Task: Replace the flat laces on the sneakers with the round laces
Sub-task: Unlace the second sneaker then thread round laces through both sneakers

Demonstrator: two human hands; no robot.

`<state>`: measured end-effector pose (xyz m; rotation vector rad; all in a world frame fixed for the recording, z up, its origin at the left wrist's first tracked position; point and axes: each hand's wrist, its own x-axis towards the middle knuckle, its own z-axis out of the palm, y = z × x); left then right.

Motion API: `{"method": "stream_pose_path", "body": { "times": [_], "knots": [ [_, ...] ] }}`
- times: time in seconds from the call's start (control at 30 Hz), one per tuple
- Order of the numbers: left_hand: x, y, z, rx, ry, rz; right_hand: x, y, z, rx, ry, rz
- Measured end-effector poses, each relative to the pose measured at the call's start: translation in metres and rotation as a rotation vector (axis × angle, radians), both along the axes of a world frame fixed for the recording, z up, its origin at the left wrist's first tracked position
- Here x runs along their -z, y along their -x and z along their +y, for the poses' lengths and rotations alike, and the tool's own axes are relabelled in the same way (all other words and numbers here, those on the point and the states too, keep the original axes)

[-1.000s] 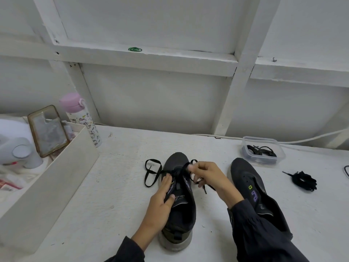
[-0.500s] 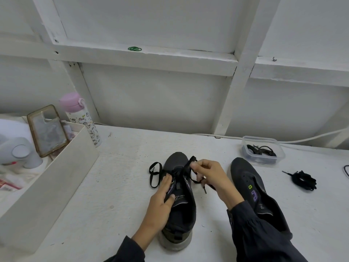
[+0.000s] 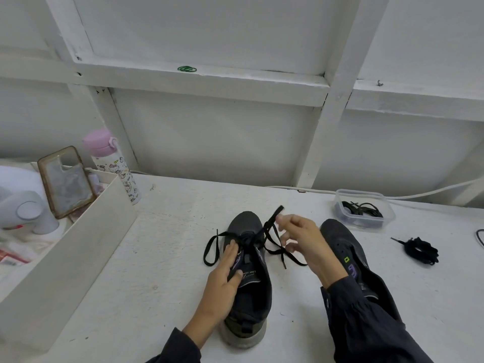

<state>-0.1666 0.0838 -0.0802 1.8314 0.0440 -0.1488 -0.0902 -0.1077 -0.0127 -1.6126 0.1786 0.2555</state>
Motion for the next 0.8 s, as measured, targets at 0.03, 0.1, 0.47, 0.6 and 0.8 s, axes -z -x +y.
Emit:
{"method": "stream_pose_path", "body": {
  "times": [0.03, 0.1, 0.47, 0.6, 0.8],
  "knots": [
    [0.0, 0.0, 0.0, -0.003, 0.001, -0.005, 0.003, 0.003, 0.003, -0.095, 0.056, 0.027],
    [0.0, 0.0, 0.0, -0.005, -0.004, -0.011, 0.01, 0.011, 0.01, -0.258, 0.138, 0.054],
    [-0.001, 0.0, 0.0, 0.0, 0.0, 0.003, -0.003, -0.004, 0.0, 0.218, -0.014, -0.115],
    [-0.003, 0.0, 0.0, -0.012, 0.007, -0.002, 0.009, 0.012, 0.011, -0.094, 0.124, 0.035],
    [-0.003, 0.001, 0.0, -0.008, 0.003, 0.002, 0.015, 0.012, 0.016, -0.115, 0.164, -0.036]
  ]
}}
